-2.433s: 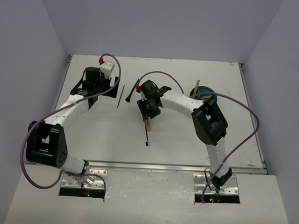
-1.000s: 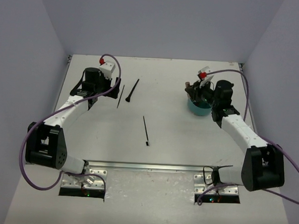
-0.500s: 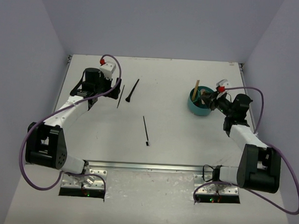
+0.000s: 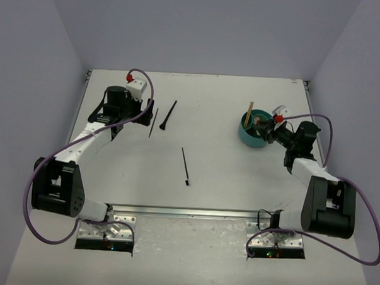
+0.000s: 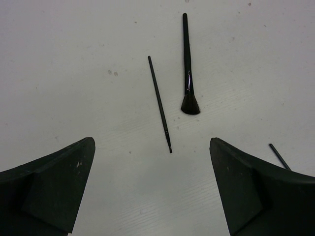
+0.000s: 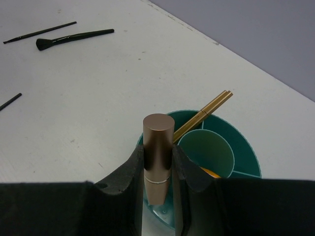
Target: Organize the makeup
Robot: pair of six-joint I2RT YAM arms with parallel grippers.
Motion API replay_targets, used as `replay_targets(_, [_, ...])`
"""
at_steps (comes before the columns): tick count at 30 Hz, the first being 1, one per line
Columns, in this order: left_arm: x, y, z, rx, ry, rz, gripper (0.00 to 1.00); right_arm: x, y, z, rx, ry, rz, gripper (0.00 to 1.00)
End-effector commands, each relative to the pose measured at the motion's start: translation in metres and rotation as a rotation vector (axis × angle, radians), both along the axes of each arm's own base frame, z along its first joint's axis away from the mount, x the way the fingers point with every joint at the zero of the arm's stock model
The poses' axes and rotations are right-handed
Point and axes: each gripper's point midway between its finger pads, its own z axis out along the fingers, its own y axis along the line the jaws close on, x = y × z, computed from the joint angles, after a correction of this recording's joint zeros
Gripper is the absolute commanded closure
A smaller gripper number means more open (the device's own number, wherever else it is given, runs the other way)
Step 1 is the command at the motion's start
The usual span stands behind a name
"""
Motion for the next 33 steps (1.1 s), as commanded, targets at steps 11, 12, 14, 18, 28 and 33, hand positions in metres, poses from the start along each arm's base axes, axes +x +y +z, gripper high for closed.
replay_targets(11, [0.002, 0.003, 0.022, -0.021, -0.046, -0.018, 0.0, 0.016, -0.002, 0.011, -0.042, -0.107, 0.032, 0.98])
replay_targets(12, [0.002, 0.002, 0.023, -0.025, -0.046, -0.023, 0.0, 0.017, -0.003, 0.012, -0.041, -0.114, 0.026, 0.98])
replay_targets(14, [0.002, 0.001, 0.024, -0.028, -0.044, -0.028, 0.0, 0.019, -0.004, 0.007, -0.04, -0.105, 0.019, 0.97])
replay_targets(18, [0.001, 0.002, 0.026, -0.023, -0.04, -0.032, 0.0, 0.021, -0.008, 0.003, -0.041, -0.109, -0.009, 0.96])
replay_targets(28, [0.001, -0.001, 0.052, -0.014, -0.074, -0.084, 0.0, 0.015, -0.011, 0.005, 0.039, -0.168, -0.078, 0.96])
replay_targets(33, [0.0, 0.0, 0.054, -0.012, -0.068, -0.077, 0.0, 0.01, -0.011, 0.001, 0.048, -0.173, -0.088, 0.96])
